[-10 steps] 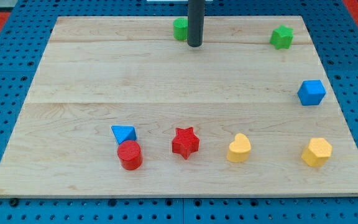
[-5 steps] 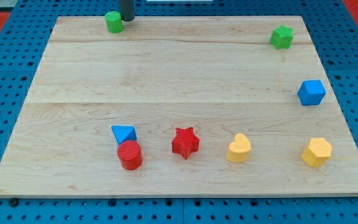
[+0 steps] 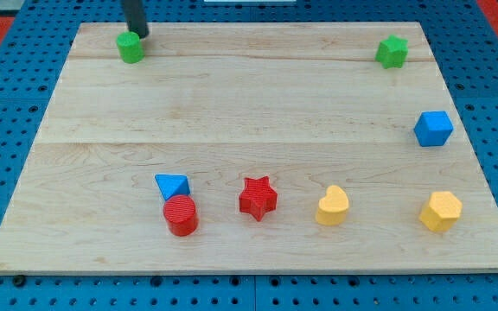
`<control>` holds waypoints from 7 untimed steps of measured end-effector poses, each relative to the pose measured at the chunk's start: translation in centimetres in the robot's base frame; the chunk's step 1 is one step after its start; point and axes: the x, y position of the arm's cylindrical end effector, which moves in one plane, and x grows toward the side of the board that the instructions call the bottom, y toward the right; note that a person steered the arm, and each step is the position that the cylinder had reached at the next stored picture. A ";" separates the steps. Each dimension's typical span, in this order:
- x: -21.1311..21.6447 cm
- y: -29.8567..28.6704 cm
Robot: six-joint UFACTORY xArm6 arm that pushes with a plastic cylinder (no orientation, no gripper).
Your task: Push green circle towards the center
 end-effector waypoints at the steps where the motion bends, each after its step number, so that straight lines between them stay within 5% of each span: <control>1: 1.8 -2.1; 3: 1.7 -8.1; 7: 13.9 8.8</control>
